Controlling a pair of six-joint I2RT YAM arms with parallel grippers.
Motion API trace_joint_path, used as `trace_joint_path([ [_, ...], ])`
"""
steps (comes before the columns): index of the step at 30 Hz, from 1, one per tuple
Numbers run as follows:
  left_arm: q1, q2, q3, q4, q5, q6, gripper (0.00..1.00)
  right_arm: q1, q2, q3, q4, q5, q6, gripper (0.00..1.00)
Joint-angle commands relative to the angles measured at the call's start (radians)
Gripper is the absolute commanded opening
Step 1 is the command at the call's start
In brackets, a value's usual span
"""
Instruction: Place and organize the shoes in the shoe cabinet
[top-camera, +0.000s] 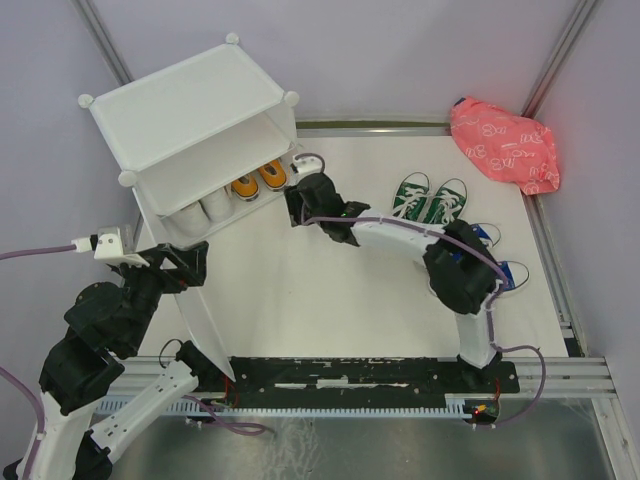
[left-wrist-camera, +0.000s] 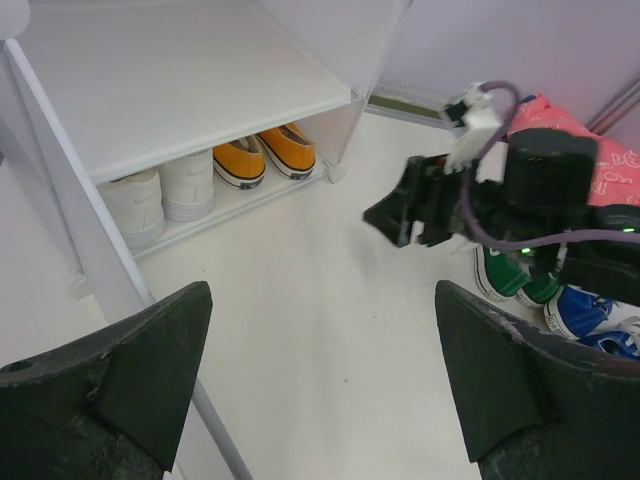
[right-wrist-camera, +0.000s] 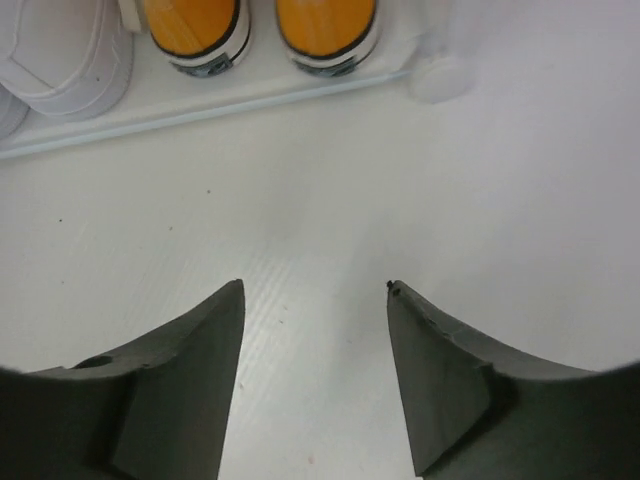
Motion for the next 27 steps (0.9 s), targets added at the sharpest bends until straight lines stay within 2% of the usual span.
trace_joint_path([
  [1,0.002,0.003,-0.001,-0.113,0.027,0.0,0.99,-0.022,-0.272,-0.08,-0.251,0.294,-0.02,0.73],
  [2,0.002,0.003,0.0,-0.11,0.031,0.0,0.99,-0.043,-0.306,-0.083,-0.345,0.326,0.01,0.79],
  [4,0.001,0.003,-0.002,-0.104,0.039,0.003,0.99,-0.097,-0.355,-0.095,-0.502,0.333,0.062,0.99],
  [9,0.002,0.004,-0.006,-0.093,0.067,0.005,0.99,-0.29,-0.45,-0.202,-0.706,0.287,0.166,0.99],
  [13,0.002,-0.004,-0.017,-0.085,0.083,0.004,0.99,-0.399,-0.492,-0.311,-0.682,0.201,0.188,0.99],
  [19,0.003,-0.008,-0.02,-0.072,0.107,0.002,0.99,-0.42,-0.465,-0.327,-0.619,0.145,0.203,0.97],
  [27,0.002,-0.027,-0.016,-0.091,0.098,-0.013,0.99,-0.454,-0.395,-0.361,-0.547,0.17,0.254,0.9],
])
